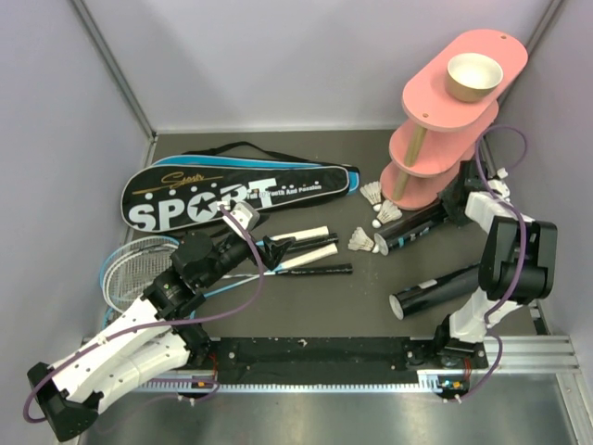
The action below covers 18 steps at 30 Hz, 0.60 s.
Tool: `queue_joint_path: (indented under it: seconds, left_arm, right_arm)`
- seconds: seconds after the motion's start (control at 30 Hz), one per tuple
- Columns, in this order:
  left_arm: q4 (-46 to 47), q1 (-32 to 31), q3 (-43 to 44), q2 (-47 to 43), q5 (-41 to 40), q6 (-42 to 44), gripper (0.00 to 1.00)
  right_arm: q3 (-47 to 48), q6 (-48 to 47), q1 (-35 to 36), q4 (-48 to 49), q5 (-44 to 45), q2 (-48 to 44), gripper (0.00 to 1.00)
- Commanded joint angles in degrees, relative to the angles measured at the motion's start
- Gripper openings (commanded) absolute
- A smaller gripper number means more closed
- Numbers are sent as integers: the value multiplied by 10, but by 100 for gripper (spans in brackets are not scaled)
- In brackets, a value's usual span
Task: Pack up the badminton gear
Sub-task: Open the lid of the shuttle tube.
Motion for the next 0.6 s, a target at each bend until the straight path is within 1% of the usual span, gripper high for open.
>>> queue_joint_path:
  seconds: [0.0,0.03,0.07,0.13,0.2,0.23,0.3,0.33,0.37,0.43,0.47,0.5,0.57]
  left_arm:
    - [28,-3,10,-5,-4,6,87]
    - [25,-3,11,-6,-3,5,87]
    - [25,-3,12,-9,-3,3,87]
    - [20,-3,17,-12,-1,-2,86]
    - [11,-2,29,-14,3,-9,86]
    - [8,-3,33,-16,1,-14,86]
    - [1,-1,42,-18,-1,-26,86]
    - [1,-2,44,-21,-3,-30,86]
    - [2,-1,48,-21,-4,-36,86]
    - [3,-1,51,-17,-3,-58,87]
    - [3,-1,57,-15,-7,-69,87]
    - [1,-1,62,-10,-7,-92,88]
    - [-2,0,72,6,-7,-118,89]
  right_arm:
    - [-10,0,-10,6,45,-86,51]
    - [-26,-14,-12,8,49,-104,39]
    - [-32,-22,-16,9,51,-126,36]
    - [-42,-42,-25,-11,34,-188,33]
    - [-44,-54,-22,-43,10,-239,34]
    - [-56,-72,-18,-68,4,-301,35]
    - [-69,-93,-2,-96,-20,-367,35]
    - [-84,-115,8,-115,-27,-427,33]
    - [-93,-126,37,-135,-39,-462,32]
    - [-123,-155,83,-139,-54,-522,27]
    - [-130,-159,111,-140,-70,-577,27]
    - [-137,-160,166,-137,-78,-599,26]
    - [-152,-155,224,-120,-86,-662,24]
